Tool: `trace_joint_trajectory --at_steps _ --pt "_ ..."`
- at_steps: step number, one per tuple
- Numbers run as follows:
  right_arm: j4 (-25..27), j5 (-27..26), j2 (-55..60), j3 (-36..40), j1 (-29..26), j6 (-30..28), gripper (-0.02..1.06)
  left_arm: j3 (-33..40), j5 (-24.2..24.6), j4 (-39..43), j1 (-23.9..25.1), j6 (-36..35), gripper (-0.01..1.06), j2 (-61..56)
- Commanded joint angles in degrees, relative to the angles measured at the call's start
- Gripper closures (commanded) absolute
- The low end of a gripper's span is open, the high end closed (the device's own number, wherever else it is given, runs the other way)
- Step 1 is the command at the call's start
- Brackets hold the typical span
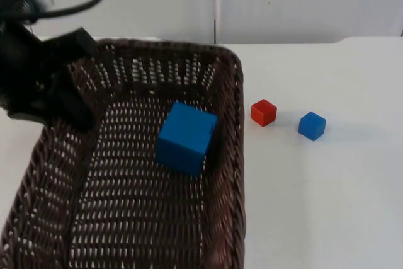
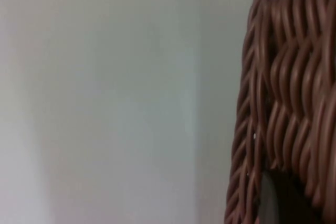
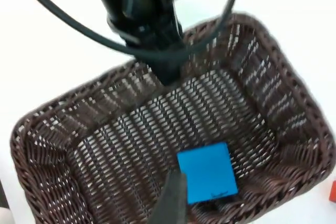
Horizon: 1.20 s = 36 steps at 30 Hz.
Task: Pick up the basket with the left hand and place the largest block into the basket with the right hand.
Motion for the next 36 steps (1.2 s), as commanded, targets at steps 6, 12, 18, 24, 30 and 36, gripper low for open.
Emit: trace_joint_trajectory --at_steps 6,12,18,24,30,36 --pt "0.0 -0.5 -0.8 -0.1 -0.1 0.2 0.29 -3.3 -0.5 -6.9 0.0 4.8 1.05 9.6" --pt "0.0 1.5 -1.4 -0.1 -0.1 0.2 0.29 -8.6 -0.4 -7.2 0.0 4.8 1.05 16.3" --pt "0.0 1.5 -4.8 -0.1 -0.1 0.2 0.29 -13.1 0.5 -8.3 0.0 5.0 1.05 21.5" --pt "-0.2 1.5 -9.1 -0.1 -0.1 0.2 0.29 -13.7 -1.2 -8.2 0.0 6.3 1.05 23.0" --pt "-0.6 1.8 -12.2 -0.1 -0.1 0.2 0.29 -13.7 -2.1 -8.1 0.0 6.3 1.05 23.0" --pt "-1.5 3.0 -12.9 -0.1 -0.1 1.1 0.29 -13.7 -2.4 -8.0 0.0 6.3 1.05 23.0"
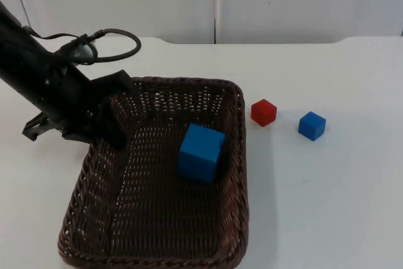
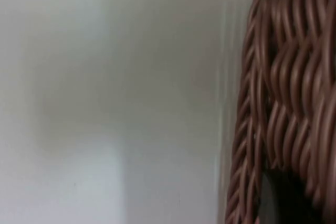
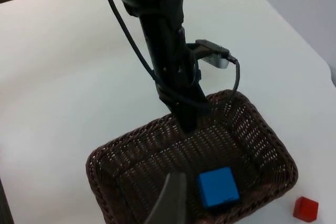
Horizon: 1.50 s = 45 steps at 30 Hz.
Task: Pick up the basket with the left hand and place the largest block into the basket with the right hand.
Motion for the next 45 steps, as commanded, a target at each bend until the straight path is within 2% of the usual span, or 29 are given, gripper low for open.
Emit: trace_joint_trajectory --at_steps 1,2,5,6,10,11,14,21,27,38,45 --pt "-0.4 1.0 -0.6 -0.1 -0.1 0.4 0.29 -0.4 0.7 -2.1 0.0 0.1 1.04 -0.3" --pt "-0.4 1.0 -0.6 -0.1 -0.1 0.4 0.29 -0.4 0.7 -2.1 0.0 0.1 1.04 -0.3" --pt "-0.4 1.0 -0.6 -0.1 -0.1 0.4 0.29 -0.4 0.7 -2.1 0.0 0.1 0.9 -0.3" --pt "-0.4 1.0 -0.6 -0.1 -0.1 0.4 0.29 -0.4 0.7 -2.1 0.0 0.1 0.9 -0.3" --pt "-0.6 1.0 -0.6 -0.1 -0.1 0.4 0.29 -0.4 1.6 -2.1 0.0 0.1 0.38 -0.6" --pt "-0.6 1.0 -0.6 -0.1 -0.1 0.4 0.29 -0.4 1.6 -2.1 0.0 0.1 0.38 -0.6" --pt "-0.6 1.0 -0.6 -0.1 -0.1 0.4 0.29 -0.4 2.9 -2.1 0.0 -0.1 0.01 -1.6" --pt "-1.0 0.3 -0.6 -0.1 -0.1 0.4 0.29 -0.4 4.0 -0.7 0.0 -0.2 0.0 -5.7" --pt "-4.4 -0.2 -0.6 -0.1 -0.1 3.0 0.29 0.1 5.5 1.5 -0.1 -1.8 0.0 -10.7" --pt "-4.8 -0.7 -0.6 -0.1 -0.1 5.0 0.29 9.3 -1.0 3.5 -0.1 -2.1 0.0 -28.0" --pt "-4.8 -1.8 -0.6 -0.1 -0.1 6.0 0.29 11.6 -0.5 5.2 -0.1 -2.3 0.0 -39.5"
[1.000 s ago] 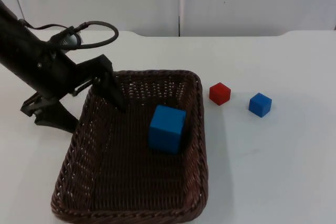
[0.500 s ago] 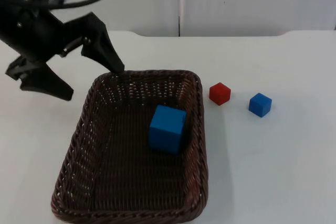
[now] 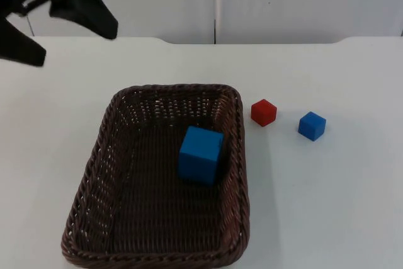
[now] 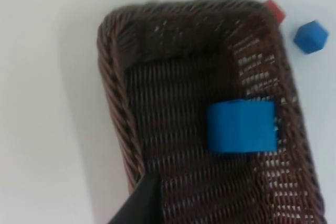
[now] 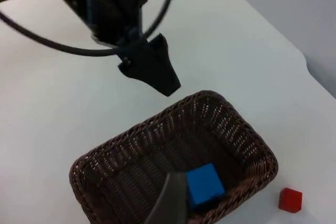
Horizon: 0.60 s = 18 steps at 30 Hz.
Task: Pick up the basket with the left hand and place the largest block into the basket with the right hand.
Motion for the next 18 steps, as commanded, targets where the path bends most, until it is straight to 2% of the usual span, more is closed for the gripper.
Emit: trace_joint_trajectory --at_steps 1,3,6,7,11,12,15,18 --pt "-0.3 -1.2 -0.5 -0.1 -0.1 0.3 0.29 1.0 0.3 0.9 -0.1 -0.4 0.0 -4.2" --pt "-0.3 -2.8 -0.8 1.1 -0.1 0.8 0.29 1.9 0.2 1.1 -0.1 -0.4 0.0 -6.9" --pt "-0.3 -12.0 -3.7 8.6 -0.1 1.4 0.29 4.6 0.0 2.0 -0.1 -0.2 0.0 -14.9" --pt "-0.3 -12.0 -3.7 8.6 -0.1 1.4 0.29 4.6 0.0 2.0 -0.1 -0.2 0.0 -14.9" --pt "-0.2 -24.1 -10.6 23.1 -0.1 3.4 0.29 7.5 -0.9 4.6 -0.1 -0.2 0.0 -23.9" --pt "-0.2 -24.1 -10.6 23.1 -0.1 3.4 0.29 7.5 -0.9 4.6 -0.1 -0.2 0.0 -23.9" --pt "-0.2 -28.6 -14.8 30.2 -0.1 4.1 0.29 9.2 -1.9 6.0 -0.1 -0.2 0.0 -31.0" --pt "-0.1 -29.4 -17.6 33.5 -0.1 4.4 0.29 10.2 -2.3 6.7 -0.1 -0.2 0.0 -35.1"
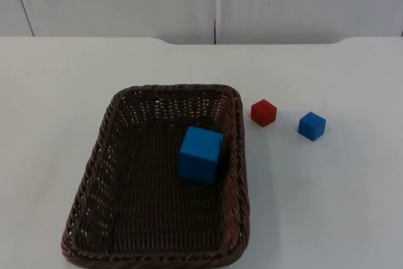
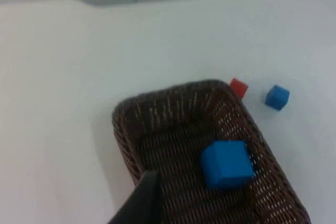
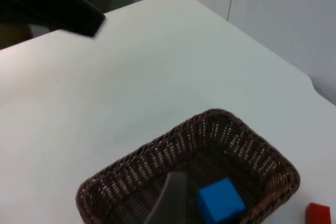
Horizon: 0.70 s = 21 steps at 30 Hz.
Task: Pick up the basket with the left hand and place the largest block into the basket with the right hand.
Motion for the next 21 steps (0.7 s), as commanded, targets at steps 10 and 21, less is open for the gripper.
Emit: trace_joint_trajectory --at_steps 10,21 --pt "-0.1 -1.9 -12.1 11.6 -0.1 2.2 0.29 4.5 0.7 3.9 -0.1 -0.2 0.0 -17.5" --pt "-0.2 -0.8 -27.1 20.6 -0.1 2.3 0.29 5.3 6.5 13.4 0.0 -8.2 0.0 -29.6"
